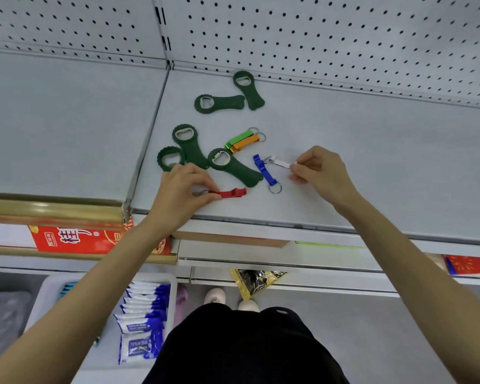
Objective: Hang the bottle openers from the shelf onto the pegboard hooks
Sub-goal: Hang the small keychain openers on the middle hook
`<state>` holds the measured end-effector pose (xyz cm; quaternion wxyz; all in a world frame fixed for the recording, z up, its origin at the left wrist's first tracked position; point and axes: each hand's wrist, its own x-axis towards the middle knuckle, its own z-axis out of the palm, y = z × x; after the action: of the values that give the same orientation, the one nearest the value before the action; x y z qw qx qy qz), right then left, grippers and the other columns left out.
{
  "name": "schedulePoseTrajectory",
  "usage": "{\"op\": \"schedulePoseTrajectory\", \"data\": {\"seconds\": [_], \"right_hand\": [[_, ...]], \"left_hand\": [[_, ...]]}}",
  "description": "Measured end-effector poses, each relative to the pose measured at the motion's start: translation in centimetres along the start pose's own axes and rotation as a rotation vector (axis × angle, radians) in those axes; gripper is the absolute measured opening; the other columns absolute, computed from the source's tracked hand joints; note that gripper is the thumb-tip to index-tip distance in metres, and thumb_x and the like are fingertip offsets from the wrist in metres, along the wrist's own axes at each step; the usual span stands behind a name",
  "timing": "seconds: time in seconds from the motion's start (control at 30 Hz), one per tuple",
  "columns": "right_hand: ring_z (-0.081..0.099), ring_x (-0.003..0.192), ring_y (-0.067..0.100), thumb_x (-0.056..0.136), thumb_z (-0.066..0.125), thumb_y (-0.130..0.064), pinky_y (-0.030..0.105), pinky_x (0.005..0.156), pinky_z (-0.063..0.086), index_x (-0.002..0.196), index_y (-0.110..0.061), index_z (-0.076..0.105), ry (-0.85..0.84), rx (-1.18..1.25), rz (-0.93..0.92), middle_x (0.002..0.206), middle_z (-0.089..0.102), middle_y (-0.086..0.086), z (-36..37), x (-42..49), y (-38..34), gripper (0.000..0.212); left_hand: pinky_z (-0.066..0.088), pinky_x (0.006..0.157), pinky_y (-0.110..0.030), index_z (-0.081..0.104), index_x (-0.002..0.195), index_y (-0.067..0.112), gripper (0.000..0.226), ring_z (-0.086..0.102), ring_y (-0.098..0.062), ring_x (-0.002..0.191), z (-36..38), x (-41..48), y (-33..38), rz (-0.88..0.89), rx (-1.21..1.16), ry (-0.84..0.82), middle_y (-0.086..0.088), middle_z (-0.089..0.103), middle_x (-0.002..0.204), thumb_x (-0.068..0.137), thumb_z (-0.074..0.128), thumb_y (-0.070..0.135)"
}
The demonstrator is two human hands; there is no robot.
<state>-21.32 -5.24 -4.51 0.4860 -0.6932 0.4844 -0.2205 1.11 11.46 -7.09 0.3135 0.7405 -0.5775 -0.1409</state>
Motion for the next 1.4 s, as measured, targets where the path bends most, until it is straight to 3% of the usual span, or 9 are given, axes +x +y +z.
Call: {"op": "schedulePoseTrajectory", "data": {"seconds": [0.13, 0.2, 0.43, 0.53, 0.63, 0.83, 1.07, 1.3, 1.4], "right_hand": [[0.073, 0.071, 0.016, 0.086, 0.068, -0.007, 0.029, 0.073, 0.058, 0.081, -0.012, 0.058, -0.017, 0.065, 0.012, 0.077, 0.071, 0.005, 0.3, -0.2, 0.1, 0.012], [0.073, 0.074, 0.018, 0.086, 0.068, -0.007, 0.033, 0.078, 0.058, 0.083, -0.010, 0.059, -0.020, 0.083, 0.027, 0.079, 0.071, 0.007, 0.5, -0.3, 0.1, 0.010], [0.072, 0.080, 0.020, 0.088, 0.062, -0.001, 0.025, 0.078, 0.057, 0.093, -0.006, 0.069, -0.015, 0.269, 0.083, 0.092, 0.070, 0.017, 0.3, -1.0, -0.2, 0.010], [0.072, 0.085, 0.020, 0.088, 0.061, 0.002, 0.022, 0.078, 0.055, 0.094, -0.004, 0.072, -0.024, 0.437, 0.145, 0.092, 0.072, 0.014, -0.1, -1.5, -0.3, 0.013], [0.072, 0.083, 0.020, 0.084, 0.061, 0.008, 0.021, 0.075, 0.055, 0.090, -0.001, 0.072, -0.027, 0.634, 0.233, 0.084, 0.072, 0.012, -0.5, -2.1, -0.3, 0.015], [0.070, 0.078, 0.016, 0.085, 0.063, 0.005, 0.019, 0.071, 0.054, 0.083, -0.003, 0.068, 0.005, 0.751, 0.284, 0.085, 0.071, 0.011, -1.1, -4.1, 0.0, 0.009], [0.067, 0.076, 0.015, 0.084, 0.066, -0.001, 0.018, 0.066, 0.053, 0.066, -0.012, 0.070, 0.060, 0.835, 0.306, 0.086, 0.070, 0.012, -2.1, -7.2, 0.9, 0.021], [0.064, 0.072, 0.010, 0.088, 0.061, -0.001, 0.016, 0.065, 0.051, 0.085, -0.006, 0.068, 0.043, 0.884, 0.236, 0.091, 0.072, 0.011, -4.9, -10.5, 2.2, 0.009], [0.063, 0.075, 0.008, 0.089, 0.058, -0.001, 0.015, 0.068, 0.050, 0.092, -0.007, 0.074, 0.022, 0.919, 0.201, 0.088, 0.072, 0.005, -6.8, -12.2, 3.2, 0.018]], "left_hand": [[0.043, 0.072, -0.009, 0.071, 0.081, 0.025, 0.005, 0.060, -0.001, 0.078, -0.8, 0.1, 0.5, -0.039, -0.101, -0.028, 0.015, 0.066, 0.080, 0.078, 0.075, 0.026], [0.047, 0.067, -0.007, 0.071, 0.080, 0.026, 0.003, 0.063, 0.001, 0.075, -1.2, 0.2, 0.9, -0.067, -0.118, -0.048, 0.017, 0.068, 0.073, 0.079, 0.074, 0.026], [0.053, 0.069, -0.013, 0.075, 0.079, 0.020, 0.009, 0.067, -0.001, 0.073, -1.7, 0.5, 2.2, -0.236, -0.212, -0.053, 0.010, 0.072, 0.074, 0.077, 0.076, 0.028], [0.054, 0.067, -0.012, 0.074, 0.080, 0.013, 0.010, 0.069, -0.004, 0.071, -1.8, 0.7, 2.8, -0.386, -0.476, -0.101, 0.002, 0.074, 0.073, 0.080, 0.074, 0.023], [0.058, 0.069, -0.023, 0.072, 0.088, 0.010, 0.009, 0.073, -0.016, 0.079, -2.0, 0.9, 3.5, -0.518, -0.775, -0.221, -0.007, 0.075, 0.081, 0.087, 0.067, 0.016], [0.057, 0.067, -0.024, 0.078, 0.089, 0.019, 0.019, 0.073, -0.020, 0.085, -1.0, 2.3, 4.5, -0.545, -1.043, -0.410, -0.010, 0.075, 0.093, 0.073, 0.070, 0.022], [0.057, 0.069, -0.025, 0.077, 0.096, 0.010, 0.026, 0.072, -0.022, 0.088, 1.1, 3.2, 6.3, -0.561, -1.159, -0.583, -0.013, 0.074, 0.099, 0.070, 0.071, 0.010], [0.058, 0.074, -0.026, 0.069, 0.110, 0.003, 0.027, 0.071, -0.023, 0.089, 2.3, 1.9, 10.6, -0.522, -1.088, -0.716, -0.018, 0.072, 0.104, 0.085, 0.060, -0.001], [0.058, 0.071, -0.025, 0.069, 0.108, 0.002, 0.024, 0.072, -0.020, 0.084, 3.3, 1.1, 13.1, -0.532, -1.077, -0.697, -0.019, 0.072, 0.103, 0.090, 0.055, -0.002]]}}
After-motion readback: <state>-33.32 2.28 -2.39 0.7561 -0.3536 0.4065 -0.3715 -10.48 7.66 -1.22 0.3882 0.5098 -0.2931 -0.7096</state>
